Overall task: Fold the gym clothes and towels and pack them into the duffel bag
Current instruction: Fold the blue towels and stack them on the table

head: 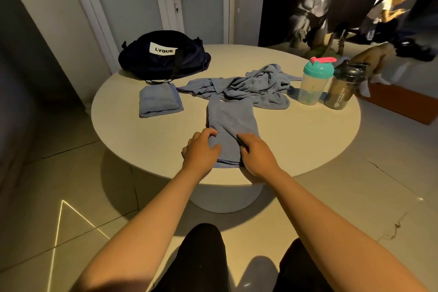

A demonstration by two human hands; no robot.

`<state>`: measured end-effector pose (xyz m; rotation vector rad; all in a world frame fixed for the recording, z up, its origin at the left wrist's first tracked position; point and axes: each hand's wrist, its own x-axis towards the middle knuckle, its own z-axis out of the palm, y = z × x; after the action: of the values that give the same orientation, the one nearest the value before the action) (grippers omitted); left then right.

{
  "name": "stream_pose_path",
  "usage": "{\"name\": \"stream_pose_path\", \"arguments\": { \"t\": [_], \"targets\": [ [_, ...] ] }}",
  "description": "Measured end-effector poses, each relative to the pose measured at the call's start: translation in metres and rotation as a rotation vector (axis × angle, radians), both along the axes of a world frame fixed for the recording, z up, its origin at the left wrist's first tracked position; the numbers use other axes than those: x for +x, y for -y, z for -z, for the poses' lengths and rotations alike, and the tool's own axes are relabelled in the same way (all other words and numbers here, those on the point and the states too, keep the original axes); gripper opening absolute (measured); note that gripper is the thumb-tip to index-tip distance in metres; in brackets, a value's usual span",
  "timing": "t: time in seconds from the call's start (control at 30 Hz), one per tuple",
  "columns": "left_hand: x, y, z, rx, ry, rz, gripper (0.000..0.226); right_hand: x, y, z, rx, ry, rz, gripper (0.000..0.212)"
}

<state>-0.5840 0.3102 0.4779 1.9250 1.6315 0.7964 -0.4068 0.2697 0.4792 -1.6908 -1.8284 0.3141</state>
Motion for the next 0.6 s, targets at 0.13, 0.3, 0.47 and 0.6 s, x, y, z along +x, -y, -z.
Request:
{"name": "stream_pose_path", "arguments": {
  "t": [0.13, 0.3, 0.47, 0.6],
  "targets": [
    [-0.004, 0.014, 0.001, 0.020, 0.255, -0.030, 0.022, -0.005, -0.002, -0.001, -0.113, 0.132, 0.034, 0.040],
    [-0.014, 0.020, -0.001, -0.033, 0.207, -0.044, 0.031, -0.012, -0.005, -0.007, -0.349, 0.228, 0.039, 0.045],
    [-0.011, 0.020, 0.000, -0.047, 0.006, -0.030, 0.039, -0.013, 0.003, -0.005, -0.249, 0.312, 0.069, 0.056],
    [-0.015, 0.031, 0.004, 0.171, -0.087, 0.062, 0.037, -0.013, 0.016, 0.010, -0.126, 0.267, 0.033, 0.046]
  ]
}}
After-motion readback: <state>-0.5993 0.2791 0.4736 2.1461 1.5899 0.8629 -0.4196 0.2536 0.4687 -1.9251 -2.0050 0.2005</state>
